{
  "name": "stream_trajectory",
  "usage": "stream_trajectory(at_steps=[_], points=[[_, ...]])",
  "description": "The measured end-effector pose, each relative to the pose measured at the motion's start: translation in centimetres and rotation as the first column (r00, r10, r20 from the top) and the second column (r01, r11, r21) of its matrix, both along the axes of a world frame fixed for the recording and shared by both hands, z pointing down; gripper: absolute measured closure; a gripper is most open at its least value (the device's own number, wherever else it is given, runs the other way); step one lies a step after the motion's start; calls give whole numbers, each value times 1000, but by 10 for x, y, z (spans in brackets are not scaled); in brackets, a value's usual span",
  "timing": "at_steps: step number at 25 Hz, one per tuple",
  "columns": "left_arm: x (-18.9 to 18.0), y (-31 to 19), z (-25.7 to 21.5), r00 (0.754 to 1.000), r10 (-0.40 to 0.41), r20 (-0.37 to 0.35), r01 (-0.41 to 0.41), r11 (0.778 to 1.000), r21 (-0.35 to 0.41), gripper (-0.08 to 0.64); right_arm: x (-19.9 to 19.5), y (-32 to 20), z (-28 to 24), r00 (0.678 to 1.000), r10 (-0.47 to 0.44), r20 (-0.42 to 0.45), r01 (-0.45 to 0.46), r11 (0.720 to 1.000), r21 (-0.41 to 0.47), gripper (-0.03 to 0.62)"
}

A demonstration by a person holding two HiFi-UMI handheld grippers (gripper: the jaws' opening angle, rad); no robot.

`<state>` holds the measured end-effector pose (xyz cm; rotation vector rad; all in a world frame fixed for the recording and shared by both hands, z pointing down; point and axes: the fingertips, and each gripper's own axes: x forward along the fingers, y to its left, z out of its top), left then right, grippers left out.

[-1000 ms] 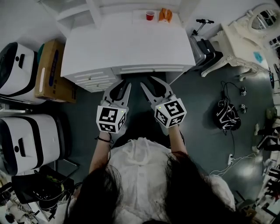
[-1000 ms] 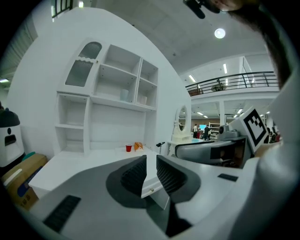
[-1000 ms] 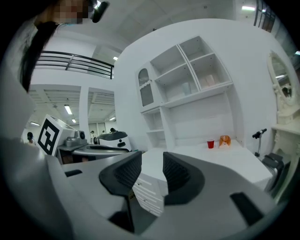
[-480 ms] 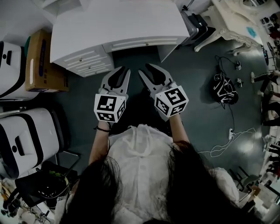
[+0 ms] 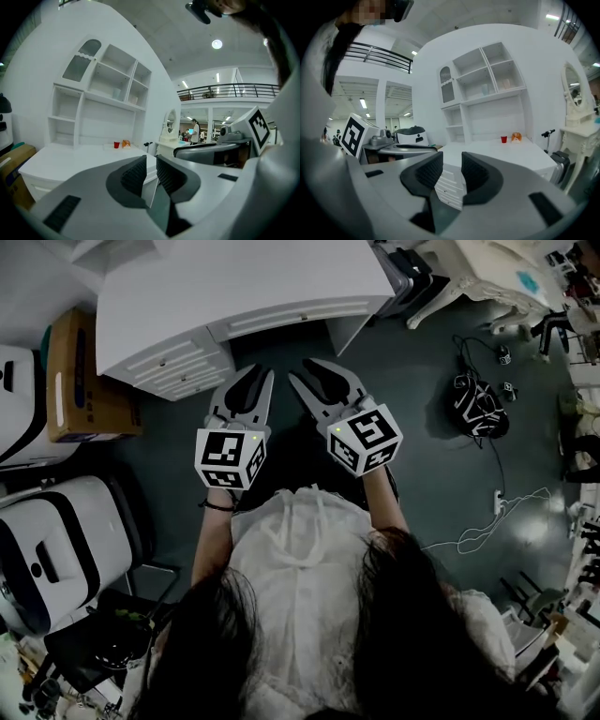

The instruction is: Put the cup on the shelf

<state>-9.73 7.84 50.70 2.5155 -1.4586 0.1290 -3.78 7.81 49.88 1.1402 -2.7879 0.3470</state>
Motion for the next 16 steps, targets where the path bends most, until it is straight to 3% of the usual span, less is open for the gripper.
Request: stream_trajectory(at_steps=[16], points=[[-3,7,-3,1000,20,21,-21,1000,15,483,-2,-4,2,1000,10,0,-10,1000,13,457]])
